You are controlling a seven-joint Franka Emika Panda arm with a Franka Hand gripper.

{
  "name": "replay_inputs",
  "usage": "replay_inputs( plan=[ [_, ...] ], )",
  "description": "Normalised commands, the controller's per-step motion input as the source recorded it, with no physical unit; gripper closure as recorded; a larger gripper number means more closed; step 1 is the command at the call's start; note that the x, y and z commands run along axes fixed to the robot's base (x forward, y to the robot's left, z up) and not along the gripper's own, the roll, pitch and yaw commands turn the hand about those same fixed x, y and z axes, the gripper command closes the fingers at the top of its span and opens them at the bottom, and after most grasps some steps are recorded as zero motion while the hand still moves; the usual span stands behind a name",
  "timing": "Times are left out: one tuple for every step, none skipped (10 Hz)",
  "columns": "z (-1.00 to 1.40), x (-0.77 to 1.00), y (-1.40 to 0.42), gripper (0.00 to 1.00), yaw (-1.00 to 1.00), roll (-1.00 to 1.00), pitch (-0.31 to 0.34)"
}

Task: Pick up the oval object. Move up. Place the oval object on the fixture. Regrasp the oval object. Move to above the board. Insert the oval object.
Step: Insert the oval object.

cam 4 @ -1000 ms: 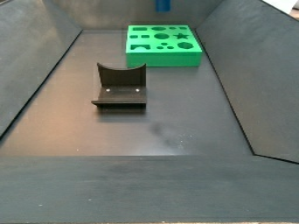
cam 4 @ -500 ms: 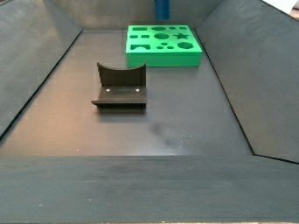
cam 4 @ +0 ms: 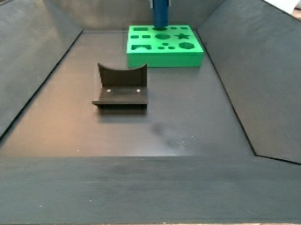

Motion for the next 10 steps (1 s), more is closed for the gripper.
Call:
replay_inputs(
  plan=[
    [-0.34,0.15,0.0,1.0,0.09,0.02,-0.033],
    [-0.34,0.15,0.0,1.0,0.09,0.02,-0.04],
    [-0.32,0.15,-0.02,1.0,0.07,0.02,-0.04],
    [-0.37,0.13,-0.02,1.0,0.04,0.01,-0.063],
    [-0.41,0.04,-0.02,1.0,0.02,0.01,-0.099],
    [-0.49,0.02,-0.02,1.0,0.03,0.02,-0.1],
    [-0.53,0.0,-0.01,1.0,0.03,0.03,-0.12],
    [-0.57,0.0,0.0,1.0,0.03,0.03,-0.119],
    [-0.29,0.0,0.0,1.0,0.05,0.05,-0.124],
    [0.0,0.03,-0.04,1.0,0.0,0.03,0.049]
  ],
)
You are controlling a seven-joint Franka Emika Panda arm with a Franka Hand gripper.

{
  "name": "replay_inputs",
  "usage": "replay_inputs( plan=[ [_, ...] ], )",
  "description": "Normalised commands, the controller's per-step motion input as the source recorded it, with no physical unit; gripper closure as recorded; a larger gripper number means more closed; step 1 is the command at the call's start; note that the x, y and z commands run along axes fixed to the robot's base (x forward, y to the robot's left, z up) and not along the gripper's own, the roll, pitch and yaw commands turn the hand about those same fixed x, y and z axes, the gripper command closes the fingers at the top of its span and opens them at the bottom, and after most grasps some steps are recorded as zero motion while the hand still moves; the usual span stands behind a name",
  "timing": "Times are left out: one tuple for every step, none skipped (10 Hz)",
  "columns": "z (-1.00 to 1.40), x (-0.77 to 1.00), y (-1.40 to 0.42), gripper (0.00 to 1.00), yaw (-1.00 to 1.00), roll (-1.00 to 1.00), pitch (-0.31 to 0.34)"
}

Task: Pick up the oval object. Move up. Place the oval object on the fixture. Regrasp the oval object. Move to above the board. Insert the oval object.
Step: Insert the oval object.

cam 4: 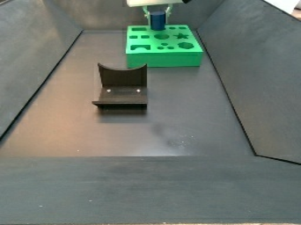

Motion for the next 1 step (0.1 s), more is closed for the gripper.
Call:
replay_inputs(
  plan=[
    [0.0,0.0,0.0,1.0,0.0,0.0,0.0]
  ],
)
